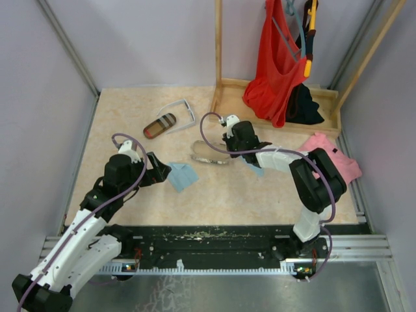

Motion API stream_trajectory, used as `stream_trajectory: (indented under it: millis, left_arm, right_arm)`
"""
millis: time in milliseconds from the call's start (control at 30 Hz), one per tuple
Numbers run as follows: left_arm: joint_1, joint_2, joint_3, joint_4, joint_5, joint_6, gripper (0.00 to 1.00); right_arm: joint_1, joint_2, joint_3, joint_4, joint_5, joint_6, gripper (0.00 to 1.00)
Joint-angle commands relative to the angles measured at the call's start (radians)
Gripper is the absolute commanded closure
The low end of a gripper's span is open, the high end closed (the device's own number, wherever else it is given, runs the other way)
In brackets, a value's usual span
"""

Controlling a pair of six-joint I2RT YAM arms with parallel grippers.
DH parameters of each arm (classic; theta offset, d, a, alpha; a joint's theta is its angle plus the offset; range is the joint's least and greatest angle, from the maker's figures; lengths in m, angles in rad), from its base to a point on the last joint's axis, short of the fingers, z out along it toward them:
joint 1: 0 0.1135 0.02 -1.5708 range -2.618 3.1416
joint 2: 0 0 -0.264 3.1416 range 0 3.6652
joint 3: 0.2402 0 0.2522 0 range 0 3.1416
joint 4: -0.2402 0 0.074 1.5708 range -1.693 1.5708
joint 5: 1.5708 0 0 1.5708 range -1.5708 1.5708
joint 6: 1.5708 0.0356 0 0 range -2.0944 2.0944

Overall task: Organize the sunglasses
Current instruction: Adjust the sunglasses case at the center of the board.

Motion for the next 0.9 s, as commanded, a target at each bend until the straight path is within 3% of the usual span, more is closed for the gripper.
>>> stream_trajectory:
  millis: [0, 333, 867]
  left_arm:
    - [0.004, 0.001, 0.003, 0.022, 0.011, 0.012, 0.01]
    - [0.004, 0.005, 0.002, 0.026, 0.012, 0.013, 0.0]
    - [0.004, -0.003, -0.005, 0.015, 0.002, 0.016, 0.01]
  right_arm:
    - [-0.027, -0.028, 0.006, 0.089, -0.171, -0.151, 0.9]
    - [-0.069, 0.008, 0.052, 0.034, -0.219, -0.275, 0.88]
    - [-0.102, -0.008, 0.057, 0.065, -0.268, -0.23, 0.6]
